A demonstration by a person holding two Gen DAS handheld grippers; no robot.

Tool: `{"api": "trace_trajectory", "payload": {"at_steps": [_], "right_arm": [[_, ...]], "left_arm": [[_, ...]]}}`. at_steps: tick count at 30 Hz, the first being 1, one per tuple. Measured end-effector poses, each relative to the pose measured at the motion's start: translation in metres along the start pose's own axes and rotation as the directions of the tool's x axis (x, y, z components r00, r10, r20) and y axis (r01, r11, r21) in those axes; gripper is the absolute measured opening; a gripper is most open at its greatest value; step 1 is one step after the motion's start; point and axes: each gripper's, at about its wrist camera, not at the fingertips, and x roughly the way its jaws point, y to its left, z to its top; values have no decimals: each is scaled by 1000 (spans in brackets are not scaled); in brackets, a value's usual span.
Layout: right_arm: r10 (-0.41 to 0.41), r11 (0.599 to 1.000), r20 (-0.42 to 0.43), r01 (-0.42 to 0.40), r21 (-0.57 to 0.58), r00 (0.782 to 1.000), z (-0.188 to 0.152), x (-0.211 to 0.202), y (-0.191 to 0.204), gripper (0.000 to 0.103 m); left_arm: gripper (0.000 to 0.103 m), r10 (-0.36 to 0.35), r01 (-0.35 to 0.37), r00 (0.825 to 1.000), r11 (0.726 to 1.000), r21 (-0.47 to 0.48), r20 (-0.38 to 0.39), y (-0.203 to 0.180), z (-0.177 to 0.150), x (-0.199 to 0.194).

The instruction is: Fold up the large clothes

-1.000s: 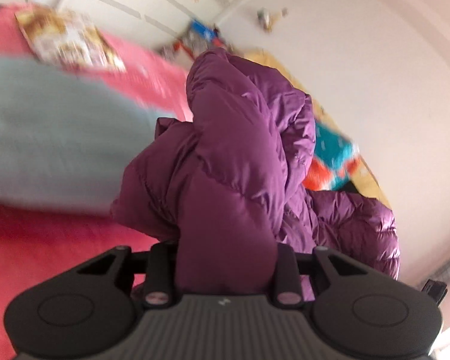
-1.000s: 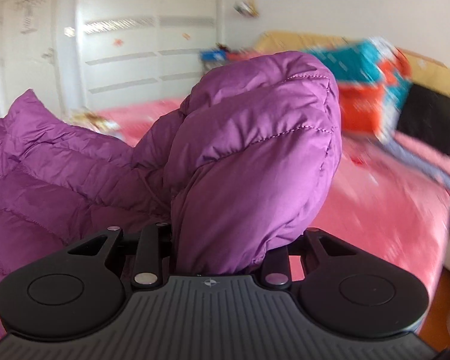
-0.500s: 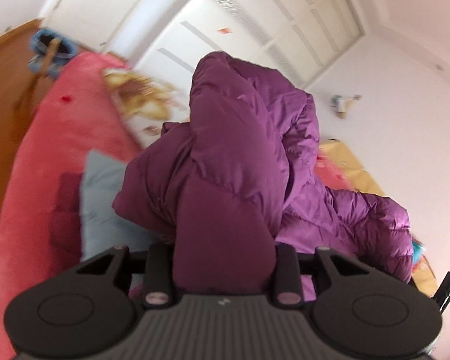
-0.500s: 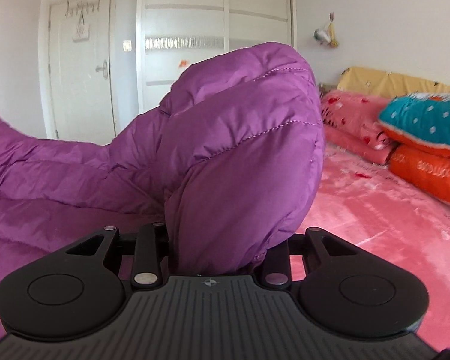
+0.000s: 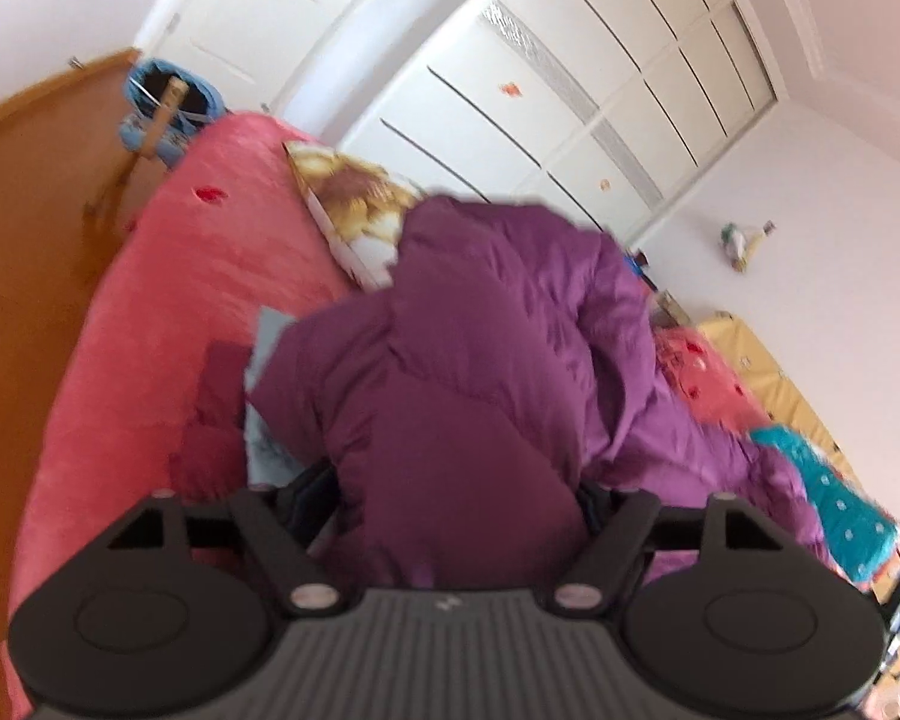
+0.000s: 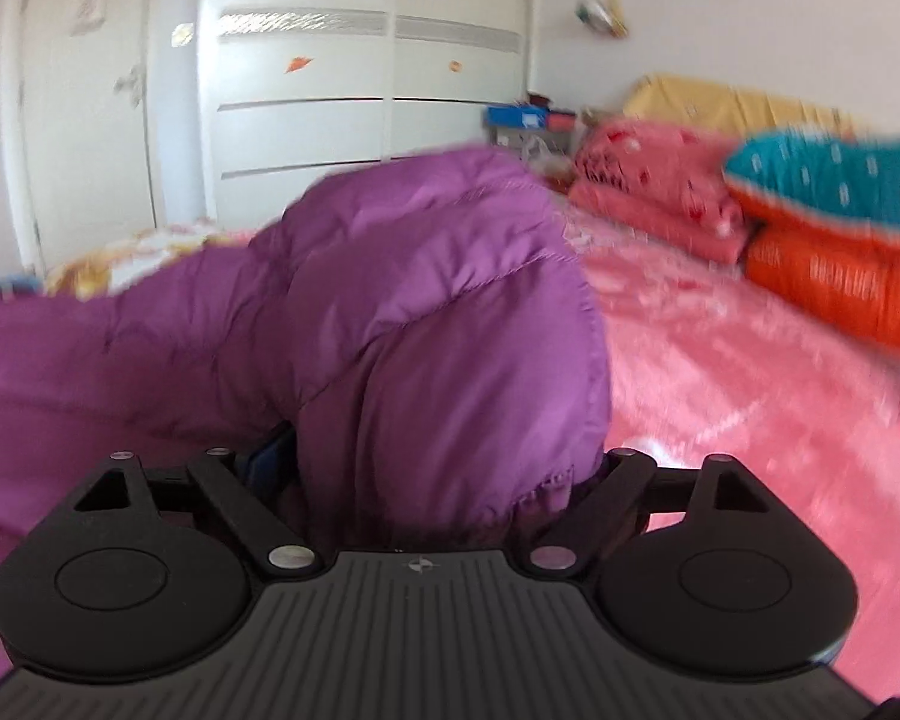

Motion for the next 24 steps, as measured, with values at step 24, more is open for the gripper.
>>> {"api": "trace_trajectory", "payload": {"at_steps": [24], "right_arm": [[-65, 977, 22, 59, 205, 998, -173, -233, -87, 103]], "left_arm": [[93, 156, -179, 983, 921, 346, 94, -66, -176, -124]]}}
